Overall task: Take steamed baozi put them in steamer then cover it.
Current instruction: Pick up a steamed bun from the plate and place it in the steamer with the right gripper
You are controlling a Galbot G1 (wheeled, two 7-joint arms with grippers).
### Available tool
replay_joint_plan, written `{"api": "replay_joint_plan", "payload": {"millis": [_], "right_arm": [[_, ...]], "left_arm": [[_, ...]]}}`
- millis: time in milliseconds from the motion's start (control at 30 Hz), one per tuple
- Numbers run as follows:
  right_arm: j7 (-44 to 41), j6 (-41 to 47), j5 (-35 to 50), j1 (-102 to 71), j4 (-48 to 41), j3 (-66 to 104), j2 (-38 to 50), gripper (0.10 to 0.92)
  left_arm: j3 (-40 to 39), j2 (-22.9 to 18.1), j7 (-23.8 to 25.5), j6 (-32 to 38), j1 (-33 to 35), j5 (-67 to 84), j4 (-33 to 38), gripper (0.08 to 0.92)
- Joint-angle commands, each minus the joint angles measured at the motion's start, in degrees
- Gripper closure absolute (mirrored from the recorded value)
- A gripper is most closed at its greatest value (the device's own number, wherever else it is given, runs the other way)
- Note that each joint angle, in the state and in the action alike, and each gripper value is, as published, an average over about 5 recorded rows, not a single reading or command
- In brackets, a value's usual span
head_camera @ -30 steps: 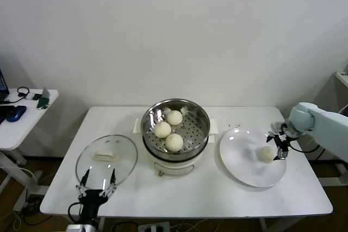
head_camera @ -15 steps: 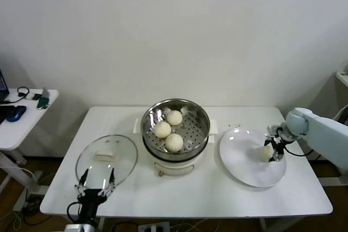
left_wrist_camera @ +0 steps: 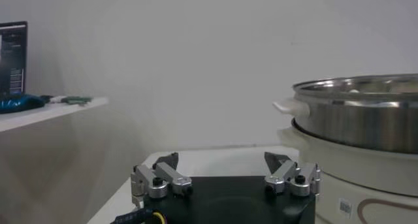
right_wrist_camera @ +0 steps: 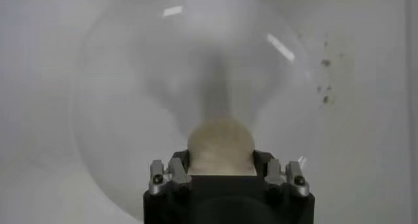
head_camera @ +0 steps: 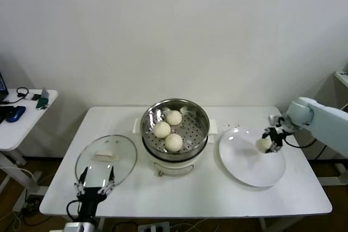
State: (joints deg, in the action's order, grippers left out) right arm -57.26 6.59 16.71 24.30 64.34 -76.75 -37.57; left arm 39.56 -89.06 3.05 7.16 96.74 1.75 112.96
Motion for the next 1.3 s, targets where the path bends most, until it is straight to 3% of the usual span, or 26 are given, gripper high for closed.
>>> {"api": "replay_joint_plan", "payload": {"millis": [33,200,367,700,1300], "right_arm": [[-2.9,2.0,21.7,36.2,12.9,-21.0,-5.7,0.379],[-2.1,5.6,30.2,39.8,15.6,-18.9,-14.0,0.373],[1.4,8.7,31.6,34.2,17.8,-14.6,-19.6,0.372],[6.0,10.8,21.9,20.8,13.1,-14.3,-27.7,0.364],[8.1,11.4,13.9,9.2,5.6,-13.1,-30.4,0.338]], "left_arm": [[0.0,0.1,0.1,-0.3,-0.3,0.0,0.2,0.177],[-0.2,0.2,0.1,-0.7,-0.3,0.1,0.6,0.177],[-0.2,0.1,0.3,-1.3,-0.3,0.5,1.9,0.177],[0.0,0.2,0.4,-1.8,-0.8,0.6,2.3,0.177],[0.3,0.6,0.4,-1.5,-0.6,1.3,2.1,0.177]]}}
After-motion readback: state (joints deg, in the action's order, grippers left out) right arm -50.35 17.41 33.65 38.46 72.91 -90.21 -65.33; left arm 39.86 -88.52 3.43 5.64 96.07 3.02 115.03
